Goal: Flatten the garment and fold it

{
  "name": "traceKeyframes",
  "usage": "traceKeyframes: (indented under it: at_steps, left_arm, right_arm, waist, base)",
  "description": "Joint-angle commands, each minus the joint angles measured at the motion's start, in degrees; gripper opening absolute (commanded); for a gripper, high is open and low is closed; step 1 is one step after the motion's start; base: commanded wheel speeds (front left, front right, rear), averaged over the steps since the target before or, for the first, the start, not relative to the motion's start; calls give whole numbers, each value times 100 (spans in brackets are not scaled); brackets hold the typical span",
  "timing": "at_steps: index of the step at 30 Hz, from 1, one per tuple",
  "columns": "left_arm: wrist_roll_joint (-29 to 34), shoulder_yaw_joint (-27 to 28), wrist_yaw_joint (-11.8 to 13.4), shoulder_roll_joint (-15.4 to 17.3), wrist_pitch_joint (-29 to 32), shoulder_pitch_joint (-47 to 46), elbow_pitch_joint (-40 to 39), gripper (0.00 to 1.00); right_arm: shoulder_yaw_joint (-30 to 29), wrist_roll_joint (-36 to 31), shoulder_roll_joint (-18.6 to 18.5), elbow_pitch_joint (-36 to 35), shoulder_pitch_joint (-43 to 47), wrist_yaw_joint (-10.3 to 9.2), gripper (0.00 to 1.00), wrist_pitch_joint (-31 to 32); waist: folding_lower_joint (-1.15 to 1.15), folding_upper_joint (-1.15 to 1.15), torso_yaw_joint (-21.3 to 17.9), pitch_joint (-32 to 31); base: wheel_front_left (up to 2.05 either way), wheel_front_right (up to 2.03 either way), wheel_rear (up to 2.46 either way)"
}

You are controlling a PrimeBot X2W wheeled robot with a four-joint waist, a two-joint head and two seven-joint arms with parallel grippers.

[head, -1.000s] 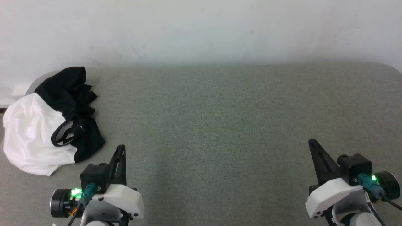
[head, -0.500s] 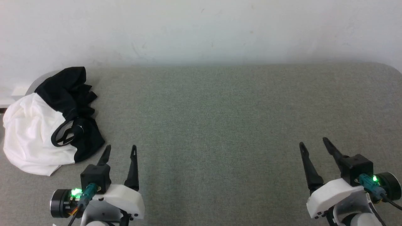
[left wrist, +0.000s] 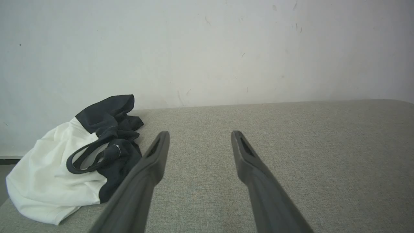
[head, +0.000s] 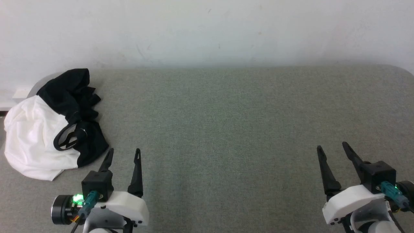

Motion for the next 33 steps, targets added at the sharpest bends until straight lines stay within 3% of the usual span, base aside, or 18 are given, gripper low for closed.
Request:
traceKeyframes:
  at_steps: [1, 33]
  left_arm:
    - [-69, -8, -44, -5, -80, 76, -12, 100]
    - [-350, 94, -3, -13, -451, 191, -65, 100]
  right_arm:
    - [-75, 70, 5, 28, 49, -2, 100, -68]
    - [-212, 190, 11, 113, -39, -5, 100, -439]
  waist:
    - [0, 0, 15, 6]
    - [0, 0, 831, 43]
  base:
    - [0, 0, 0]
    - [0, 0, 0]
